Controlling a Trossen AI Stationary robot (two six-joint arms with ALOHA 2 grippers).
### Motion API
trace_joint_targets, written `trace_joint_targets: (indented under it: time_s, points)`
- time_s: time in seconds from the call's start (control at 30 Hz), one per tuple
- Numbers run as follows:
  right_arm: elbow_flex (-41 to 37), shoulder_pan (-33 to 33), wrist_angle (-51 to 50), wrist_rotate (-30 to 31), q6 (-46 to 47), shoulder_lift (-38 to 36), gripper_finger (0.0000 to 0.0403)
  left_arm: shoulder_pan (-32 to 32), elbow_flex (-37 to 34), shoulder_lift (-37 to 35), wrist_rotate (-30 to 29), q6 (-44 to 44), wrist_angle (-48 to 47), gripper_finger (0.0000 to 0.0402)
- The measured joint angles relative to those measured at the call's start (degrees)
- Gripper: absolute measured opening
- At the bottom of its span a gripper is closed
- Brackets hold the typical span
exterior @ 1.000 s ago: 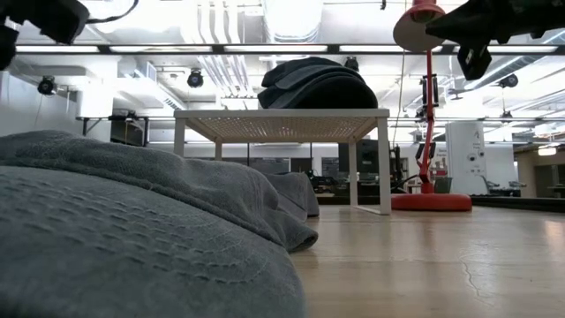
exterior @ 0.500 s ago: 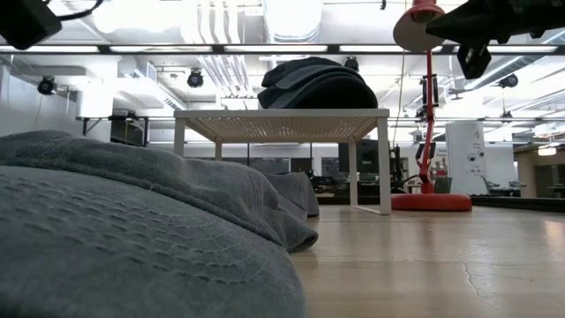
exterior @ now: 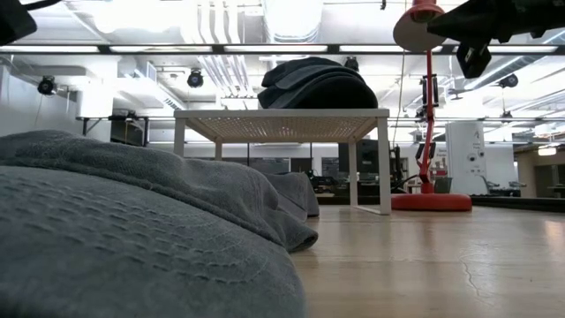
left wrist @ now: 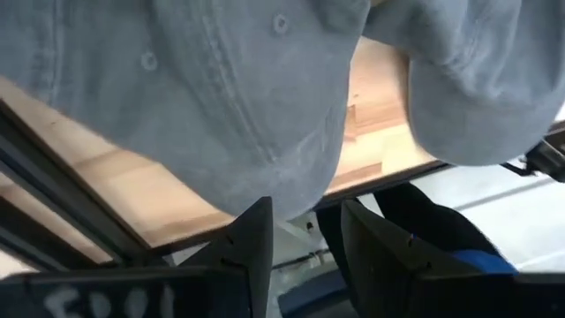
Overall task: Pick & Place hat
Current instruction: Put the bottom left gray cap on the shelf
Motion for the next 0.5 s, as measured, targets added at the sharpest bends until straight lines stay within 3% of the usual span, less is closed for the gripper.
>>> trace_joint_targets:
  time_s: [0.5]
  points:
    - [0.0, 0.0, 0.0, 0.0, -1.6, 0.0, 0.0009, -0.3, 1.0, 4.5, 1.1, 9.8, 0.4, 0.0128]
